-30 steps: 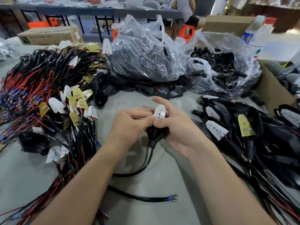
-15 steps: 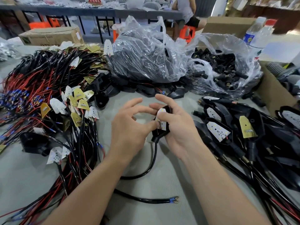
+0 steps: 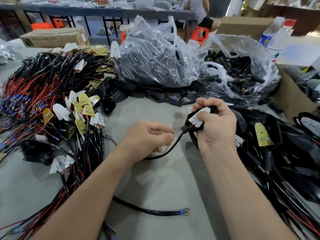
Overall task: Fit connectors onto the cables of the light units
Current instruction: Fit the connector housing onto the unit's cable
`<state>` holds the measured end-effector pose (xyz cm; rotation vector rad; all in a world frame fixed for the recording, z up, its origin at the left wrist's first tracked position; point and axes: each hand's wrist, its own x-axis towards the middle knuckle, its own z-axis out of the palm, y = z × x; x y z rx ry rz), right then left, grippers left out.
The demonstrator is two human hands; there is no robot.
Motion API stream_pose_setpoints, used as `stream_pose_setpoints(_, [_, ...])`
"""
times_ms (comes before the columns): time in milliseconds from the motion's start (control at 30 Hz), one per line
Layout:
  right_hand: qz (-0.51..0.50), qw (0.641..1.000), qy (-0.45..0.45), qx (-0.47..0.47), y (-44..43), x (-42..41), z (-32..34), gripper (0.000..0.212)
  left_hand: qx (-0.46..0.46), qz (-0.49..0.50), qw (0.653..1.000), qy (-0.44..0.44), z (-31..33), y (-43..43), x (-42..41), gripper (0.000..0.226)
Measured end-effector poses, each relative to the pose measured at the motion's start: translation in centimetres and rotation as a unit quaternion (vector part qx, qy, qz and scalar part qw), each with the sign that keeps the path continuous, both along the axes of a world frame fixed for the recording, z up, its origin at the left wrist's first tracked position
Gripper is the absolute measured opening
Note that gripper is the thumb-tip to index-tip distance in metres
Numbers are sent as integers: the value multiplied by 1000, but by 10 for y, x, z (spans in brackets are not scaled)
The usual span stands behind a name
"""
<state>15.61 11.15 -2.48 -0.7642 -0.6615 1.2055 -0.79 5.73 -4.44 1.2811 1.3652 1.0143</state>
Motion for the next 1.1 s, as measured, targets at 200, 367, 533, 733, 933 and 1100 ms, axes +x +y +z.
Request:
stream_pose_setpoints(200, [-158, 972, -164, 52, 3, 21, 5, 46, 128, 262, 834, 469, 0, 0, -13, 37])
stream_pose_setpoints(367, [-182, 961, -208, 25, -1, 14, 6, 50, -45, 232, 776, 585, -8, 6, -32, 69])
stream_pose_setpoints(533, [-62, 996, -43, -41, -9, 3, 6, 41, 4, 228, 852, 471, -12, 8, -13, 64])
stream_pose_setpoints(733, [1, 993, -68, -100, -13, -9, 2, 34, -14, 244, 969, -28, -3, 14, -14, 23])
stream_pose_setpoints(933, [167, 813, -557, -12, -20, -6, 1, 35, 42, 317, 934, -157, 0, 15, -27, 22])
stream_pose_setpoints(1100, [193, 805, -560, 35, -28, -16, -1, 17, 41, 245, 949, -194, 2, 15, -26, 28])
